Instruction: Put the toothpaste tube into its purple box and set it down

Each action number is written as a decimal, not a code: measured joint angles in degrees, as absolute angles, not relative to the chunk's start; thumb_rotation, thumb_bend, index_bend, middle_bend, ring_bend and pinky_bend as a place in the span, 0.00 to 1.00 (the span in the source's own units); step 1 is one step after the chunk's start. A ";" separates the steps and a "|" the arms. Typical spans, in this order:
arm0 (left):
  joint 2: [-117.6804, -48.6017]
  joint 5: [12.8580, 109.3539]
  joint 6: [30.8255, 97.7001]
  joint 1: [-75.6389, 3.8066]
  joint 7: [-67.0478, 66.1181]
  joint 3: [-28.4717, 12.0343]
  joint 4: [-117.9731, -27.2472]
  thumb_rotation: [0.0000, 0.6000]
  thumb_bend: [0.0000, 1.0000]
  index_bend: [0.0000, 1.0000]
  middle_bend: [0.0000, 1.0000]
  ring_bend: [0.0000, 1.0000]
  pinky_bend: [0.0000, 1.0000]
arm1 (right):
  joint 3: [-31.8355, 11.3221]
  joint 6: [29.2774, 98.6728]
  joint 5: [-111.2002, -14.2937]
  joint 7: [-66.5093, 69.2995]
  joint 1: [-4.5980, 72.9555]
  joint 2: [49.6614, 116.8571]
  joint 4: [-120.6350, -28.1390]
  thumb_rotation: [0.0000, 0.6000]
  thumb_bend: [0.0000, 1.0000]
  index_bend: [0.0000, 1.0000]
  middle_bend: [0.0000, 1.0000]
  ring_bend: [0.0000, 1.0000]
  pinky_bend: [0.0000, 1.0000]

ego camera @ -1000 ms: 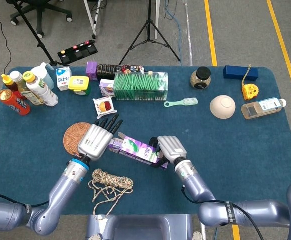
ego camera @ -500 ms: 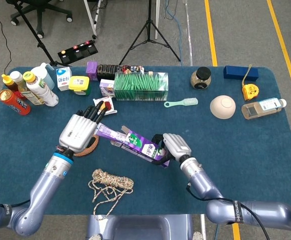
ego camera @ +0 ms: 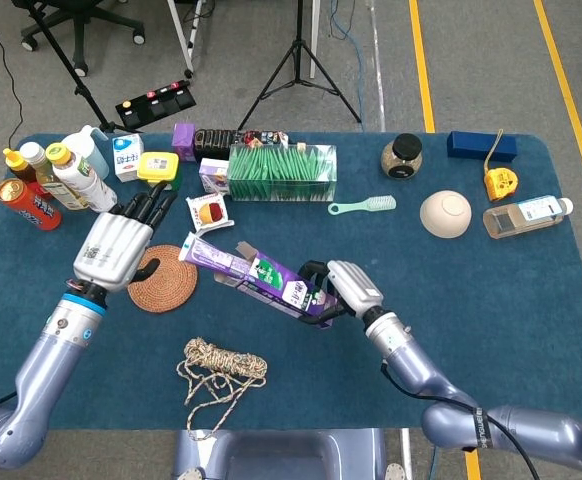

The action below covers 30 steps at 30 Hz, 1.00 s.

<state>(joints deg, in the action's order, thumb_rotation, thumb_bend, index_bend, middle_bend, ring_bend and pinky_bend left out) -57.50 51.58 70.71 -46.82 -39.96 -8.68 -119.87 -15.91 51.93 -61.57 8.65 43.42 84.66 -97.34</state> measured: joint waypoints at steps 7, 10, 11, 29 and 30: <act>-55.71 52.86 69.83 -45.84 -36.86 -9.47 -119.83 1.00 0.24 0.00 0.00 0.11 0.34 | -16.43 55.25 -66.31 12.75 42.10 87.24 -94.66 1.00 0.49 0.52 0.57 0.52 0.66; -54.82 53.12 69.47 -45.41 -35.72 -9.73 -119.95 1.00 0.24 0.00 0.00 0.10 0.34 | -16.57 56.65 -67.81 14.55 41.63 88.49 -93.02 1.00 0.49 0.52 0.57 0.52 0.66; -54.56 53.22 69.37 -45.27 -35.42 -9.78 -119.96 1.00 0.24 0.00 0.00 0.10 0.34 | -16.60 56.83 -68.15 15.03 41.51 88.80 -92.54 1.00 0.49 0.52 0.57 0.52 0.66; -52.72 56.23 68.09 -42.59 -30.80 -9.62 -119.27 1.00 0.24 0.00 0.00 0.09 0.34 | -15.81 57.47 -71.21 14.68 41.16 89.88 -88.68 1.00 0.49 0.52 0.57 0.52 0.66; -52.74 56.33 68.03 -42.45 -30.73 -9.48 -119.26 1.00 0.24 0.00 0.00 0.08 0.34 | -15.50 57.14 -71.38 13.53 41.30 89.49 -88.51 1.00 0.49 0.52 0.57 0.52 0.66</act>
